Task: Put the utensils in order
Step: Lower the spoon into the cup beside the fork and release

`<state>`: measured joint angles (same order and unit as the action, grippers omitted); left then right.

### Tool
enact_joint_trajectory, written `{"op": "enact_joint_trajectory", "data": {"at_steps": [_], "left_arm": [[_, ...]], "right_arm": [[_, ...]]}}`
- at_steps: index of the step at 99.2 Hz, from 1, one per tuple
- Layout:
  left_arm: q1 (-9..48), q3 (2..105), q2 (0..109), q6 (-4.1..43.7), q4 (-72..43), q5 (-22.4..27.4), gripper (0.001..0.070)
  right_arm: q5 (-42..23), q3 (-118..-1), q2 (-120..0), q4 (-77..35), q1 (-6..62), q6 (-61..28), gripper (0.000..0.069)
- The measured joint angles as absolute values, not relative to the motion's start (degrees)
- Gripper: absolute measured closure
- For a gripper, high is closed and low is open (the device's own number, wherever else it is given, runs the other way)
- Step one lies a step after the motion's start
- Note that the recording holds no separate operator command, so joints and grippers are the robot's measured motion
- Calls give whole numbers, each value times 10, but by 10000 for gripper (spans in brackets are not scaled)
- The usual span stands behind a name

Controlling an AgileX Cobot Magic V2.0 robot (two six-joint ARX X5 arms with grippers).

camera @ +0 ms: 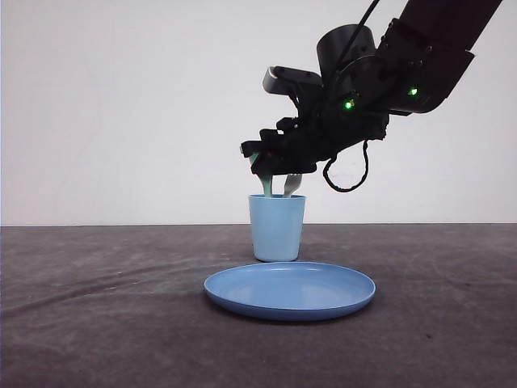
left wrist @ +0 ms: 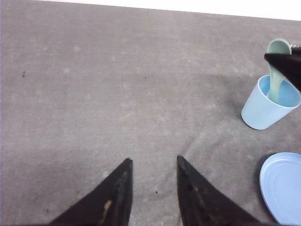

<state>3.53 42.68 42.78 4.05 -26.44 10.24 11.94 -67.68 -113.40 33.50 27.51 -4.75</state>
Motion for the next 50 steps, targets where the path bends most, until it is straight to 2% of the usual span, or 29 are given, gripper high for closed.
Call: {"op": "enact_joint_trajectory", "data": {"at_steps": [50], "left_arm": [[35,427,428,40,-264,102,551]], "right_arm": [[118,-677,-1134,318,280,-51,622]]}}
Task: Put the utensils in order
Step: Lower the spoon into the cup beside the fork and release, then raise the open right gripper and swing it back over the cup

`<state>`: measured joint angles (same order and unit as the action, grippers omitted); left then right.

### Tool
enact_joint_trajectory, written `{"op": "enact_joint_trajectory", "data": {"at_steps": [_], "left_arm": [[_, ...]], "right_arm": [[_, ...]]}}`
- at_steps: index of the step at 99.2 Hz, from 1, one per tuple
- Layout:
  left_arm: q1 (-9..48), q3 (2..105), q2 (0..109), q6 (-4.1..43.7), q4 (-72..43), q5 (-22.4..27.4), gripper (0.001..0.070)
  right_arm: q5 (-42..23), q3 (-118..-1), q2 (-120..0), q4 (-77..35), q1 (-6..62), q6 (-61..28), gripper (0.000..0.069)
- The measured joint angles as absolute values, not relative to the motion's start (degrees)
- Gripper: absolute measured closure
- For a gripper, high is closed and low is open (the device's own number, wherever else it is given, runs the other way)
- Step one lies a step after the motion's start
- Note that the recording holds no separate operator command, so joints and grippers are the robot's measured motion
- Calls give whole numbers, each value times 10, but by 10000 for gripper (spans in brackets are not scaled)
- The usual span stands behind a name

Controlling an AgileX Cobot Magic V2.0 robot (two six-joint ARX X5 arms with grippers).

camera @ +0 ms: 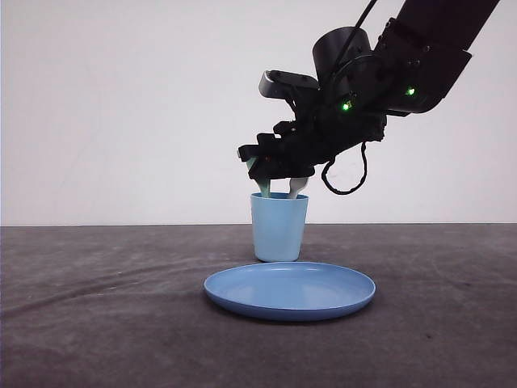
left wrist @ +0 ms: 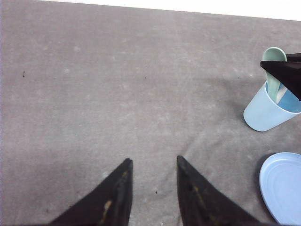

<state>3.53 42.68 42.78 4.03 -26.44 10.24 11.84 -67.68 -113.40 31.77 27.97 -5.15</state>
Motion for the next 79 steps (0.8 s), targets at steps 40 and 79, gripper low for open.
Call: {"op": "enact_joint_trajectory", "data": {"at_steps": [40,79], "left_arm": [[35,427,428,40,-264,102,551],[35,427,428,40,-264,102,551]], "right_arm": [[119,-677,-1134,334,281,-51,476],[120,-677,-1074,336,285,-51,358]]}}
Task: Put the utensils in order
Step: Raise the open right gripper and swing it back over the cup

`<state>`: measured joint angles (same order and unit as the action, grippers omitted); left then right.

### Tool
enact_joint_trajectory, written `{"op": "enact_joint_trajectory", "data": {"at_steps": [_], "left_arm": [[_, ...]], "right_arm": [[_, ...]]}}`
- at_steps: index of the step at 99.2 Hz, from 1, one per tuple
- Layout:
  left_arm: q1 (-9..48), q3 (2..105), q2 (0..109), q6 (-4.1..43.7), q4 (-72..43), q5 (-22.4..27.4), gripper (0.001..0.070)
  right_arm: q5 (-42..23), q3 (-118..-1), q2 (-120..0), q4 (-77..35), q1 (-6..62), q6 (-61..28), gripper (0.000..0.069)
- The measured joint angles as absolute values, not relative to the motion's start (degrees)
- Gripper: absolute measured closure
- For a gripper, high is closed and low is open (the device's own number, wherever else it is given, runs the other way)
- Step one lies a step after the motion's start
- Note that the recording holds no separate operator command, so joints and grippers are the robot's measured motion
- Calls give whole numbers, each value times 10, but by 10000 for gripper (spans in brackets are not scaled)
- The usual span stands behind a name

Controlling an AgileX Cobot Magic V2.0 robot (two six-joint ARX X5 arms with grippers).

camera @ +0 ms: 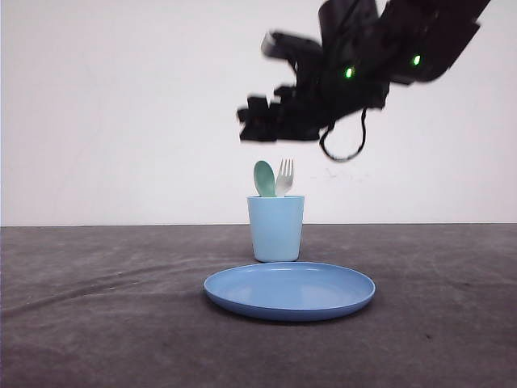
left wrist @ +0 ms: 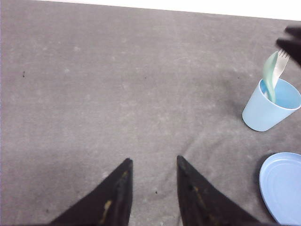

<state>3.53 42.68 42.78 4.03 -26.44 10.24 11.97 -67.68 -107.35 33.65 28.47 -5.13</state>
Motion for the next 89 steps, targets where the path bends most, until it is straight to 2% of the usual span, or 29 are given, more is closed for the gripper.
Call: {"op": "enact_joint_trajectory", "data": {"at_steps": [10,22,64,89], "left_arm": [[35,427,428,40,-264,102,551],[35,427,428,40,-264,102,551],[36,427,428,36,-264,102,551],[35,427,428,30,-265,102,551]], "right_arm": [[120,-678,-1054,318,285,-51,279],[129,-678,-1025,251,285,-51,246],[135,-678,-882,-67,268,-46,239],[135,-648,-826,-118,238,-42,239]]}}
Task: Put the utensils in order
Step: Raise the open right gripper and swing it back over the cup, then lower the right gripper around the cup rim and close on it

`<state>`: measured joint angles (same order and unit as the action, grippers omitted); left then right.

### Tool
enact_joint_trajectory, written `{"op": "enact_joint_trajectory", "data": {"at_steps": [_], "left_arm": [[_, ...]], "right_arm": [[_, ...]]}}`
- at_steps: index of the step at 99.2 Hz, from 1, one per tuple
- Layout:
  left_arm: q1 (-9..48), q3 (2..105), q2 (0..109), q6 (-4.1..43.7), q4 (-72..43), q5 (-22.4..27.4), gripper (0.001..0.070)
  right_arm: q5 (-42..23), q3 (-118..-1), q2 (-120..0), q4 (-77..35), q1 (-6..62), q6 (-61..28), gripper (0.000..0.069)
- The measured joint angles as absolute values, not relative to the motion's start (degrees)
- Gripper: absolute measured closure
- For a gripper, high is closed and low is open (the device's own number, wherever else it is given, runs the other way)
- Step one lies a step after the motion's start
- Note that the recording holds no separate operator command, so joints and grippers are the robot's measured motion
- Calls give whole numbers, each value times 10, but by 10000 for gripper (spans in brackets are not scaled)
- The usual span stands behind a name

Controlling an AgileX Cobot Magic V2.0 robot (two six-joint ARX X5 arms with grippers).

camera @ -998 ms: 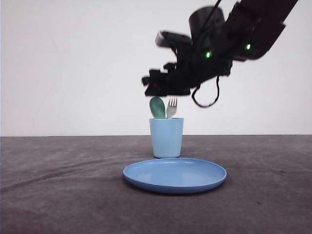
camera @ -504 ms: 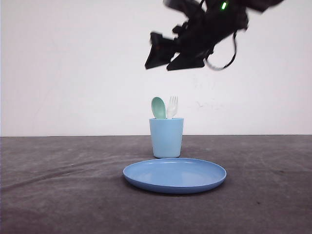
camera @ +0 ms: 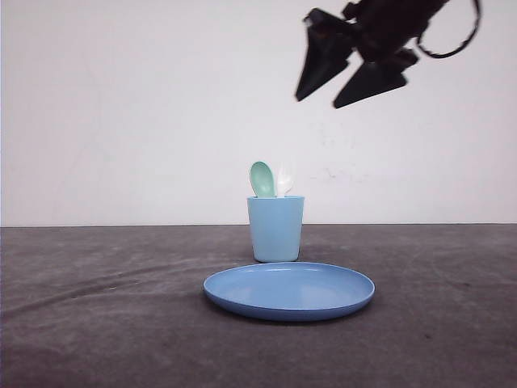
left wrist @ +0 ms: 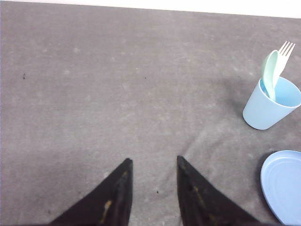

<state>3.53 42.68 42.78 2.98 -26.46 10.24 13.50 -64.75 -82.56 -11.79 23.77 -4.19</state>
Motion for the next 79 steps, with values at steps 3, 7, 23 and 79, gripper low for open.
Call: {"op": "enact_joint_trajectory", "data": {"at_steps": [3,7,23,79], "left_arm": [[35,427,428,30,-265,102,551],[35,427,428,30,-265,102,551],[35,427,428,30,-265,102,551],[35,427,428,30,-265,102,551]], "right_arm": [[135,-637,-820,-118,234,-40,239],[135,-623,-815,-118,229,-39,239],[139,-561,-815,-99,217,-33,164],[153,-505,-910,78,217,-26,10]]}}
